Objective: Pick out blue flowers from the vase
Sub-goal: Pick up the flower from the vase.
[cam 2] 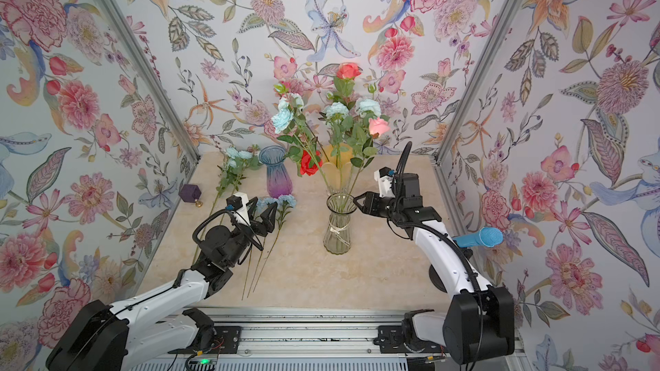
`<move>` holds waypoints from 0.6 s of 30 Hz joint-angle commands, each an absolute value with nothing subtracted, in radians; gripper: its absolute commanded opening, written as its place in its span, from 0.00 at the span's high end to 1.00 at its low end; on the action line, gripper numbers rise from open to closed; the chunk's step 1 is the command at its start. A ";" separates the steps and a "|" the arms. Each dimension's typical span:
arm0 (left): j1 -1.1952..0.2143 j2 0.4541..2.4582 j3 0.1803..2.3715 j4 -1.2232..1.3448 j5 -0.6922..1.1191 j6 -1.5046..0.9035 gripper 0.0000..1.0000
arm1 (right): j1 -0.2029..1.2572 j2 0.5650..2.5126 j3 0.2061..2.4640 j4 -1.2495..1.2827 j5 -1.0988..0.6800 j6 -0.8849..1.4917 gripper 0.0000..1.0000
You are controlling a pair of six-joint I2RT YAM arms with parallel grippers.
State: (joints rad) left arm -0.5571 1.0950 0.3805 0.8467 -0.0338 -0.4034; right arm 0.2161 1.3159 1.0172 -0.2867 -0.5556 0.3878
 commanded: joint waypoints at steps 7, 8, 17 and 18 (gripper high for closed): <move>-0.568 1.093 0.407 0.874 -0.051 -0.374 0.22 | 0.318 1.371 1.104 -0.437 -0.515 0.303 0.61; -0.569 1.094 0.408 0.874 -0.052 -0.374 0.22 | 0.326 1.371 1.112 -0.448 -0.507 0.301 0.61; -0.584 1.111 0.417 0.887 -0.049 -0.373 0.22 | 0.421 1.370 1.160 -0.540 -0.439 0.287 0.68; -0.585 1.109 0.417 0.885 -0.051 -0.373 0.22 | 0.429 1.367 1.159 -0.546 -0.433 0.288 0.70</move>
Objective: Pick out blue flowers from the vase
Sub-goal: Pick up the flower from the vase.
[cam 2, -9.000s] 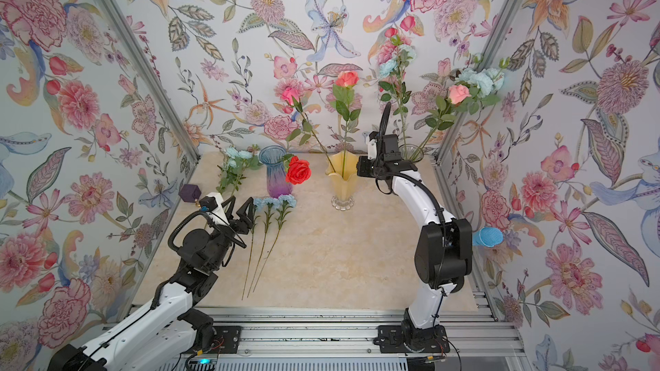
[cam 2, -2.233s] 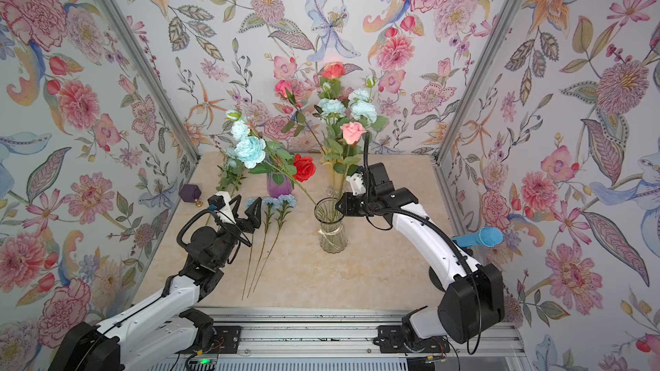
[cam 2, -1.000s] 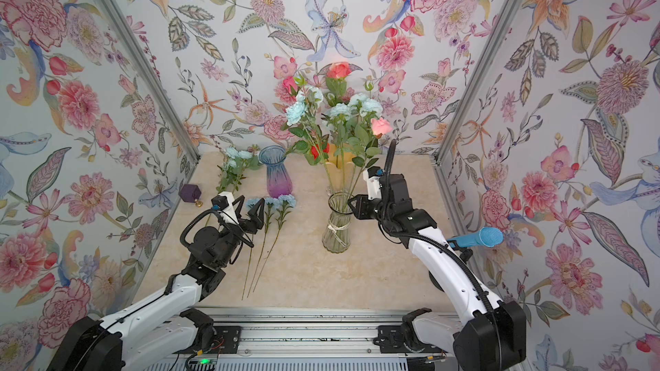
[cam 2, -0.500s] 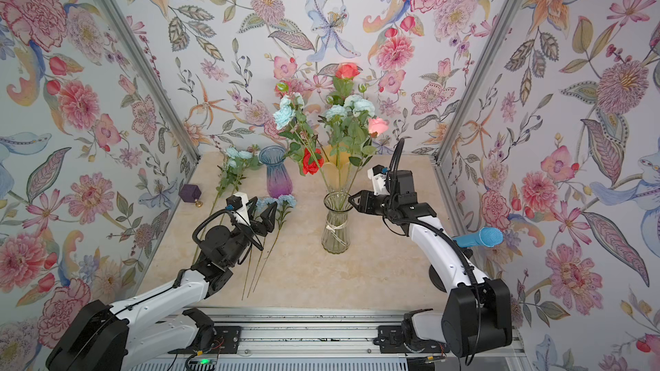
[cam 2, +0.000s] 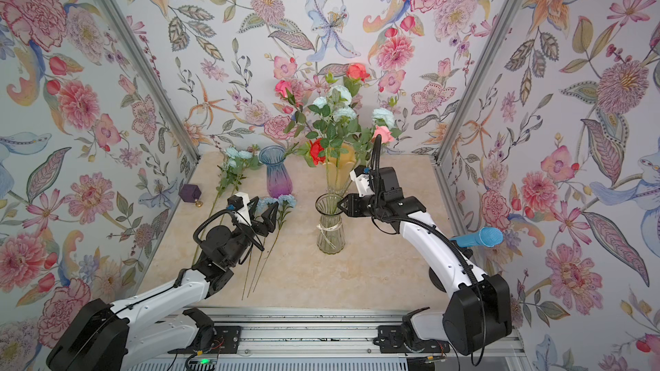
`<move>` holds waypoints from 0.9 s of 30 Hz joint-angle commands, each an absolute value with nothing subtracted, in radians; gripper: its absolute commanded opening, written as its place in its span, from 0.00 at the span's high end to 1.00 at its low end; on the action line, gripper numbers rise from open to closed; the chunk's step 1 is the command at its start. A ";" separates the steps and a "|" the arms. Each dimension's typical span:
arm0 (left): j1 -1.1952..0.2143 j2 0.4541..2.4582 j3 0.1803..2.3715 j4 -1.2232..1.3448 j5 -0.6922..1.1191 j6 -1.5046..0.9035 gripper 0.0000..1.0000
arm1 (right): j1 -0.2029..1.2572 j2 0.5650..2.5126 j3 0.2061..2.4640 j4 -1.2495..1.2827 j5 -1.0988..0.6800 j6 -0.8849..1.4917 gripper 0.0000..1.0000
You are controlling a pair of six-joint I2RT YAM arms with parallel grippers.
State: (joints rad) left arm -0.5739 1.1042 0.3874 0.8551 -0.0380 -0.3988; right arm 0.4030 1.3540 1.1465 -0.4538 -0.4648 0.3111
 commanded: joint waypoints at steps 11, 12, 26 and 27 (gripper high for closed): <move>-0.586 1.093 0.407 0.884 -0.059 -0.370 0.22 | 0.447 1.344 1.109 -0.560 -0.378 0.293 0.79; -0.586 1.091 0.407 0.884 -0.059 -0.370 0.22 | 0.447 1.345 1.104 -0.551 -0.370 0.293 0.80; -0.591 1.094 0.408 0.879 -0.069 -0.364 0.22 | 0.416 1.388 1.078 -0.292 -0.331 0.329 1.00; -0.591 1.095 0.410 0.879 -0.070 -0.362 0.22 | 0.413 1.398 1.083 -0.283 -0.330 0.326 1.00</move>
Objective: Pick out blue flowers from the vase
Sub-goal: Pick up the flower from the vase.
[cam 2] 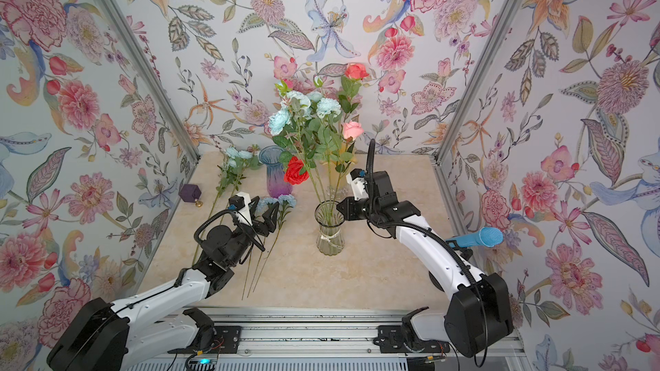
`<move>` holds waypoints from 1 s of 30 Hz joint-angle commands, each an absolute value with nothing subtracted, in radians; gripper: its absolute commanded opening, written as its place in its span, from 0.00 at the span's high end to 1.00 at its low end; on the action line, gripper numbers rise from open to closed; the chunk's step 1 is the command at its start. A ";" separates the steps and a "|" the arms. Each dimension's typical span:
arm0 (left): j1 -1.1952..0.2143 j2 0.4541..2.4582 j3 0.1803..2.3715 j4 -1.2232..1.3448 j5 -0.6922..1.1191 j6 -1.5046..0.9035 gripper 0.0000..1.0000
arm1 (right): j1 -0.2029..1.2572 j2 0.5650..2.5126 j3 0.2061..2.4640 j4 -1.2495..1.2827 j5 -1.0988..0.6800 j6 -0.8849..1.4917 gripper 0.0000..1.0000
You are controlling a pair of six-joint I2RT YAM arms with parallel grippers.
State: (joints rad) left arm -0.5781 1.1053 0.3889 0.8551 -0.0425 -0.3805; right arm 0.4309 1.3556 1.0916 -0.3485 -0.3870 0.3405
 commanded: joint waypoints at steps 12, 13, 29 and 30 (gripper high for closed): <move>-0.603 1.100 0.417 0.878 -0.071 -0.356 0.22 | 0.403 1.372 1.121 -0.271 -0.346 0.295 0.71; -0.604 1.100 0.417 0.877 -0.073 -0.354 0.22 | 0.403 1.362 1.120 -0.272 -0.348 0.293 0.69; -0.638 1.028 0.696 0.620 -0.036 -0.430 0.24 | 0.434 1.040 1.224 -0.345 -0.318 0.220 0.60; -0.638 1.043 0.758 0.581 -0.035 -0.433 0.24 | 0.437 1.038 1.249 -0.347 -0.316 0.220 0.61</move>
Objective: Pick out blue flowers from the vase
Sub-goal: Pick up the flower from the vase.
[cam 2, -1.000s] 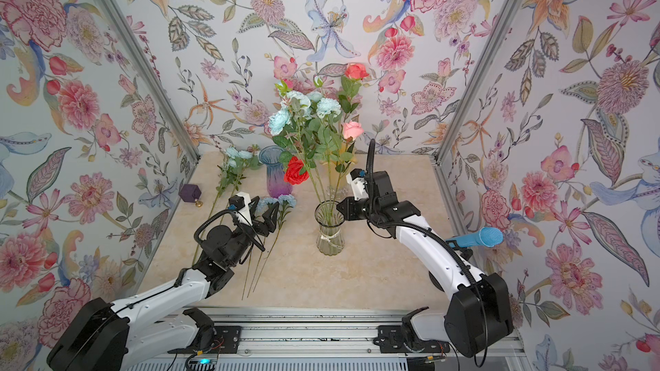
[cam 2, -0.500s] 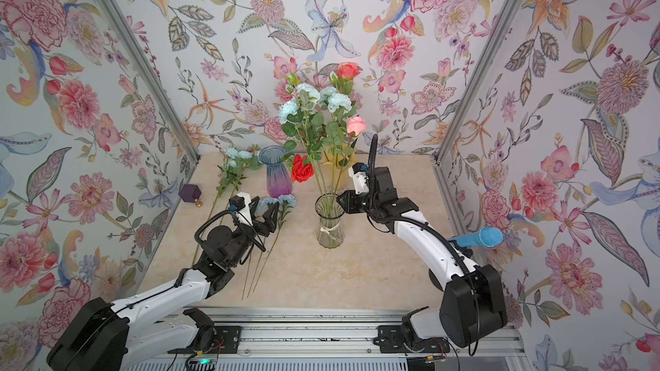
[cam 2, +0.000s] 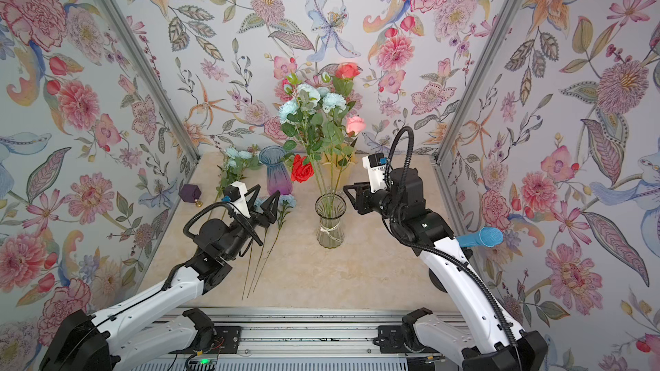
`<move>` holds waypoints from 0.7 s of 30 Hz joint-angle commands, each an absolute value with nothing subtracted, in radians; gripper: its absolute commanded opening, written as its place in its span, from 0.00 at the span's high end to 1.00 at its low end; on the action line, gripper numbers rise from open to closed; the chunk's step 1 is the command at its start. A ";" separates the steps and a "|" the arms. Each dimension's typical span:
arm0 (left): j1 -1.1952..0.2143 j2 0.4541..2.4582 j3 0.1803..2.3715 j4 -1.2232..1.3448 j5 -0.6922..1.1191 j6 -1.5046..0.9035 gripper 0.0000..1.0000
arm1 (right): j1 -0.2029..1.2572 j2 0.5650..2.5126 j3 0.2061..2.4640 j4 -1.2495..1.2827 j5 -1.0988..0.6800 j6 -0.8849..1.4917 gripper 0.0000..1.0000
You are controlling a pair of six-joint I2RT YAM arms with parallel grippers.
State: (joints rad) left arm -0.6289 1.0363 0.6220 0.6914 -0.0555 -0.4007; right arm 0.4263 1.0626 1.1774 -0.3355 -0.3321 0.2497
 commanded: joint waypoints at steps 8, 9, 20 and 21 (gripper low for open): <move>-0.572 1.351 1.483 0.177 0.172 -0.433 0.25 | 0.440 1.195 1.512 -0.341 -0.331 0.178 0.65; -0.564 1.381 1.527 0.155 0.205 -0.435 0.26 | 0.438 1.214 1.525 -0.341 -0.330 0.163 0.66; -0.572 1.451 1.358 0.196 0.369 -0.488 0.35 | 0.368 1.098 1.137 -0.077 -0.347 0.217 0.65; -0.572 1.463 1.374 0.177 0.367 -0.484 0.35 | 0.367 1.089 1.106 -0.041 -0.350 0.229 0.61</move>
